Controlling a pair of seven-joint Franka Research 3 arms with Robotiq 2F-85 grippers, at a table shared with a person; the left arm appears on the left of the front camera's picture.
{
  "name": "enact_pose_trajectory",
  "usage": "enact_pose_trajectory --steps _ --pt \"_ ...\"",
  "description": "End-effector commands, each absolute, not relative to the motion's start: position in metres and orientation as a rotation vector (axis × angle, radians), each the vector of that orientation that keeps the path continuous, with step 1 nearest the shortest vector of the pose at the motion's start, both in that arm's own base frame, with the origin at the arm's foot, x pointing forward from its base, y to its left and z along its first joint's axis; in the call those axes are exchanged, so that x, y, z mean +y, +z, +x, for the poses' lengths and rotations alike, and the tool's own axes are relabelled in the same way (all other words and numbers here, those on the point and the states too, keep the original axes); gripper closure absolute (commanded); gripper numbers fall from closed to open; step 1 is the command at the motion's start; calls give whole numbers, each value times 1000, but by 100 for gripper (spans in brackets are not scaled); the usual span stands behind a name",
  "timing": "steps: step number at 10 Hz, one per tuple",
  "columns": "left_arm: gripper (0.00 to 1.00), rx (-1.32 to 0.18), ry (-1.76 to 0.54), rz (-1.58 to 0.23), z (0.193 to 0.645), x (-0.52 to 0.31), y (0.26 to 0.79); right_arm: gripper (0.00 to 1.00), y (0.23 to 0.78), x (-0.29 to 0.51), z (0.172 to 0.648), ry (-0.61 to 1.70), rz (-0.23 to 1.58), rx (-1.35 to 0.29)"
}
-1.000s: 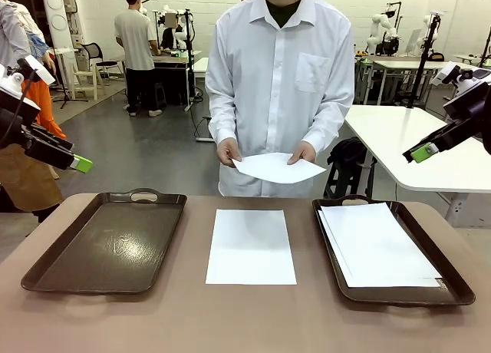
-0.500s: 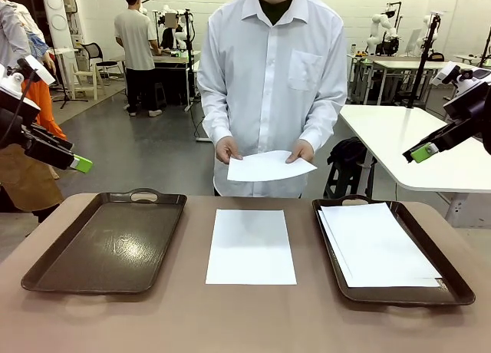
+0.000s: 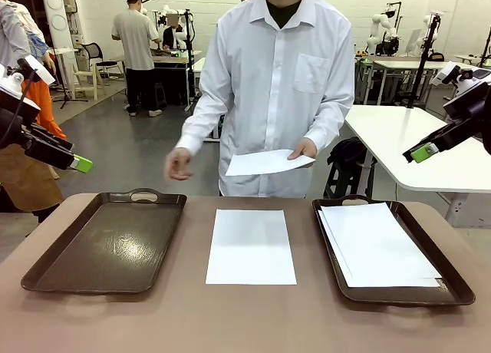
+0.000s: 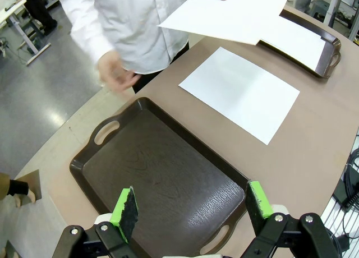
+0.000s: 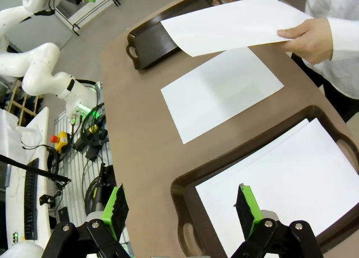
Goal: Sort the A4 documents.
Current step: Receive the A4 Paper.
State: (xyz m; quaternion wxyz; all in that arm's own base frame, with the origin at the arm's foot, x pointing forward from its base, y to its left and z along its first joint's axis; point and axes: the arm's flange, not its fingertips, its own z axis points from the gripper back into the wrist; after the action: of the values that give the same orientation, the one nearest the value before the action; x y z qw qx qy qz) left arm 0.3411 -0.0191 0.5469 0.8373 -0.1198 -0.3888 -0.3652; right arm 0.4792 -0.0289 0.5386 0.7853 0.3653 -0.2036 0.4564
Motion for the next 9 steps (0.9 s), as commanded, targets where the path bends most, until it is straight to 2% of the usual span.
enact_pose_trajectory --steps 1,9 --pt "0 -824 -784 -256 342 -18 546 0 539 -28 479 987 789 -441" --pt "0 -824 -784 -256 342 -18 546 0 539 -28 479 987 789 -441"
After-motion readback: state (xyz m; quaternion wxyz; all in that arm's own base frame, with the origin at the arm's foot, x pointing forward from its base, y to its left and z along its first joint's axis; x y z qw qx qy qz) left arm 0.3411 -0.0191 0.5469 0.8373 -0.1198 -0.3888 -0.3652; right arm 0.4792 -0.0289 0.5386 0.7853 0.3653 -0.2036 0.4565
